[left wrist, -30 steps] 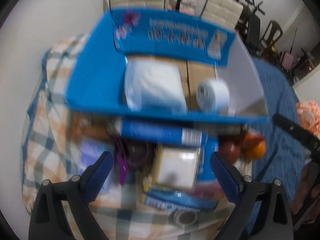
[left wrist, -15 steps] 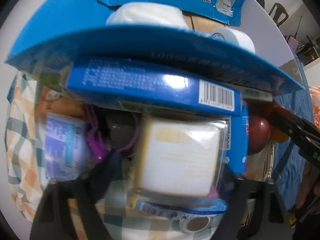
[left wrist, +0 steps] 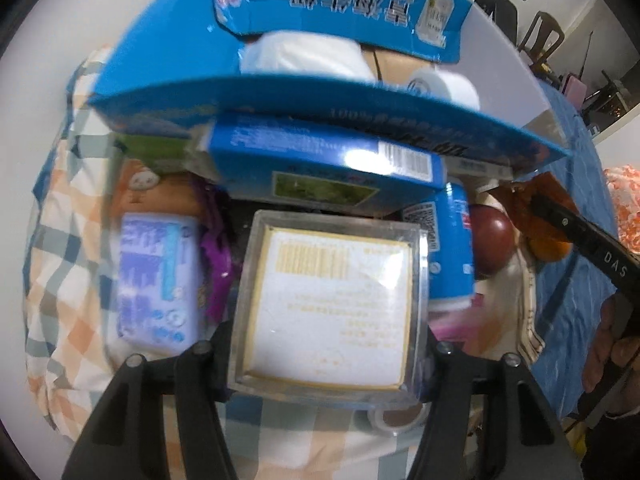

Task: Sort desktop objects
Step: 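Grasp the clear cheese box with the left tool while the right tool grasps the orange snack bag, then place the cheese box and snack bag into the blue box with both tools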

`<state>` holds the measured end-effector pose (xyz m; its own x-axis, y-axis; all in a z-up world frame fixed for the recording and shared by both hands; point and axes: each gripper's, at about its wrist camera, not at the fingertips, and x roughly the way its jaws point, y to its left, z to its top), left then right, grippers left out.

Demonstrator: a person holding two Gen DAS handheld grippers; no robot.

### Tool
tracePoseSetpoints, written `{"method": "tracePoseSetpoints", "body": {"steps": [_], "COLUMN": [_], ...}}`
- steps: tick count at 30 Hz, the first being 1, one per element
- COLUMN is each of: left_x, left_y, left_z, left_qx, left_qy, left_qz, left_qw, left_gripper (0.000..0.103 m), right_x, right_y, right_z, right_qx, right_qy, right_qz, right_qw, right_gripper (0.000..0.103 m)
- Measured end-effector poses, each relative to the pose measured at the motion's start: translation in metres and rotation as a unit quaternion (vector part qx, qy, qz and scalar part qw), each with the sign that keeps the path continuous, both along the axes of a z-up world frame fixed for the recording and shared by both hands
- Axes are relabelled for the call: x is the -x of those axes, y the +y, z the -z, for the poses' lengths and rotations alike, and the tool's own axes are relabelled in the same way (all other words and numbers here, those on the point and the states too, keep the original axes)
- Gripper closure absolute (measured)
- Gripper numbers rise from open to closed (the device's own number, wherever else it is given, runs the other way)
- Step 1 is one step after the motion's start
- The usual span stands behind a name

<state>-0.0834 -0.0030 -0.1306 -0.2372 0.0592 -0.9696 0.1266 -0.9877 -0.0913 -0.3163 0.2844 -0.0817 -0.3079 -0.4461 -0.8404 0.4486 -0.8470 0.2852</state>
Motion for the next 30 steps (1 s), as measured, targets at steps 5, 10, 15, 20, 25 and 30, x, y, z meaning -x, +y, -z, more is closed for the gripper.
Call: {"method": "tracePoseSetpoints", "body": {"steps": [5, 10, 15, 20, 25, 30], "left_x": [-0.016, 0.0, 0.035, 0.074, 0.108, 0.14], "left_y": [-0.005, -0.007, -0.025, -0.038, -0.053, -0.06], "left_z": [-0.048, -0.103, -0.13, -0.123, -0.095, -0.077], "left_qx": [-0.006, -0.018, -0.017, 0.001, 0.02, 0.012], "left_qy": [0.049, 0.107, 0.141, 0.146, 0.118, 0.109], "left_qz": [0.007, -0.005, -0.017, -0.034, -0.054, -0.068], "left_qw": [0.9988, 0.9941, 0.9898, 0.9887, 0.9913, 0.9917], "left_gripper": [0.04, 0.04, 0.04, 0.04, 0.04, 0.04], "right_x": [-0.009, -0.009, -0.003, 0.023, 0.05, 0.076], "right_y": [0.018, 0.025, 0.015, -0.014, -0.048, -0.082], "right_z": [-0.035, -0.072, -0.102, -0.106, -0.09, -0.072], "right_qx": [0.05, 0.088, 0.119, 0.146, 0.157, 0.159], "right_qy": [0.013, 0.03, 0.063, 0.057, 0.026, 0.007], "right_qz": [0.014, 0.019, 0.017, 0.019, 0.027, 0.034], "right_qw": [0.999, 0.996, 0.991, 0.988, 0.987, 0.987], "right_gripper": [0.065, 0.066, 0.066, 0.066, 0.066, 0.066]}}
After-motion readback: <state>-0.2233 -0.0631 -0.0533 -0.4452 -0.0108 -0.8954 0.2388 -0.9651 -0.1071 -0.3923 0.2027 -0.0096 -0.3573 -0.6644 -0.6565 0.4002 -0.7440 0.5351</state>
